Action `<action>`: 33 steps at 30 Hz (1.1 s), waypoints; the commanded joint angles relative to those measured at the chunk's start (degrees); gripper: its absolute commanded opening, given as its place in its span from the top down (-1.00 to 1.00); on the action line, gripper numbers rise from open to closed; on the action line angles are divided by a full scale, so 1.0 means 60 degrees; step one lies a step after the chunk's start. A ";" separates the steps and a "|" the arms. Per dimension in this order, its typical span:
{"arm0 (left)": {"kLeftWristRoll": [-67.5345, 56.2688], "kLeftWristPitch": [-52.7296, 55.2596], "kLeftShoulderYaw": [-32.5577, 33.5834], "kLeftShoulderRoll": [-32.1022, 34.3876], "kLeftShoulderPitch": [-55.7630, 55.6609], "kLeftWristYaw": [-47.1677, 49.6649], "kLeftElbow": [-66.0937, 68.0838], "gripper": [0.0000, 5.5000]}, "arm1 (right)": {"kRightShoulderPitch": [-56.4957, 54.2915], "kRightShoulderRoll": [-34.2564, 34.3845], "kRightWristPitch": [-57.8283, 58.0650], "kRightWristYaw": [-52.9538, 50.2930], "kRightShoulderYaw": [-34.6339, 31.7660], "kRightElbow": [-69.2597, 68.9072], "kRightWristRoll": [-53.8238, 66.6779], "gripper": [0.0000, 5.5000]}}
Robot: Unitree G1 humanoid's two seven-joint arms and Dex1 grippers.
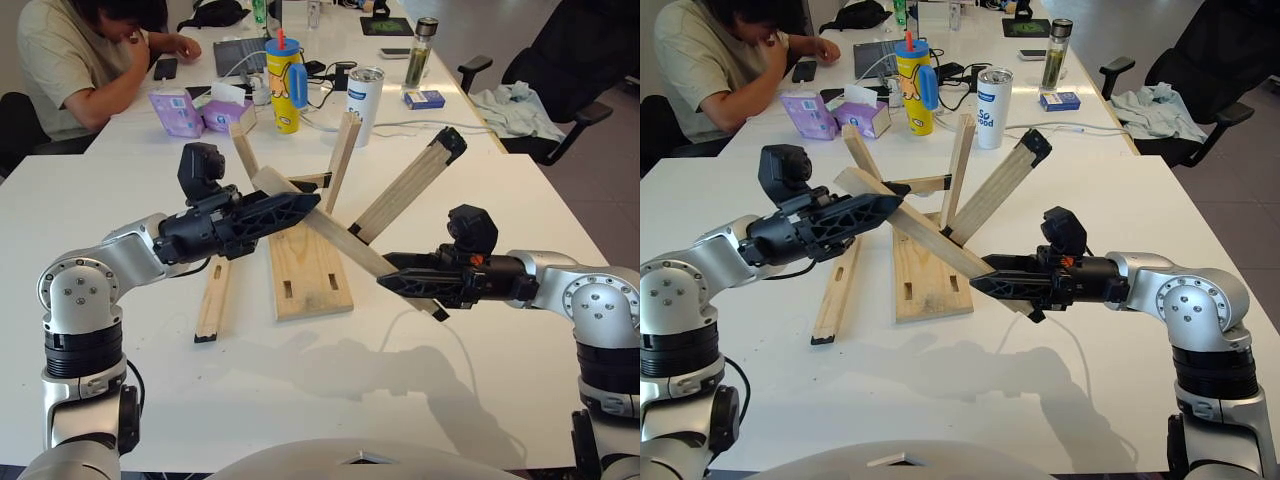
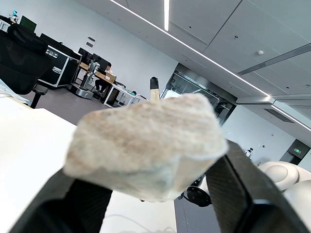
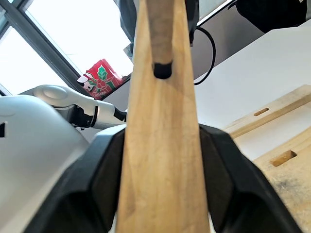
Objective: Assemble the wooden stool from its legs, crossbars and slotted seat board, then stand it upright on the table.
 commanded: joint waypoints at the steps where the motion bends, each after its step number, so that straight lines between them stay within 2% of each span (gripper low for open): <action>1: 0.0102 0.0117 -0.0063 0.0246 0.0106 -0.0133 -0.0158 0.24 | 0.0046 -0.0122 -0.0100 0.0188 0.0015 -0.0141 -0.0042 0.25; 7: 0.0166 0.0103 0.0195 0.0600 0.0308 -0.0234 -0.0147 0.24 | -0.0145 -0.0078 0.0101 -0.0236 -0.0028 0.0163 -0.0062 0.25; 8: 0.0207 0.0064 0.0323 0.0701 0.0420 -0.0239 -0.0152 0.24 | -0.0160 -0.0019 0.0107 -0.0330 -0.0047 0.0265 -0.0067 0.12; 15: 0.0627 -0.0205 0.1356 0.1596 0.0731 -0.0525 0.0222 0.24 | 0.0583 -0.0082 -0.0808 -0.0386 0.0775 0.0036 -0.1513 -0.24; 17: 0.1013 -0.0212 0.1575 0.2076 0.0867 -0.0941 0.0427 0.25 | 0.0752 -0.0220 -0.2029 -0.0494 0.1566 0.0110 -0.3149 -0.36; 20: 0.1826 -0.0349 0.1719 0.2789 0.1022 -0.1668 0.0719 0.25 | 0.0830 -0.0291 -0.4862 -0.0705 0.3180 0.0501 -0.6332 -0.37; 25: 0.3037 -0.0910 0.1597 0.3483 0.0523 -0.2588 0.1236 0.25 | 0.0832 0.0456 -0.8176 -0.1300 0.4981 0.1148 -0.9549 -0.37; 28: 0.3760 -0.1311 0.1305 0.3556 0.0496 -0.3050 0.1310 0.25 | 0.0774 0.0935 -0.9340 -0.1606 0.5483 0.2142 -1.0569 -0.37; 33: 0.4585 -0.1796 0.0863 0.3429 0.0604 -0.3620 0.1348 0.25 | 0.0530 0.1641 -1.0048 -0.1881 0.5407 0.3254 -1.0971 -0.37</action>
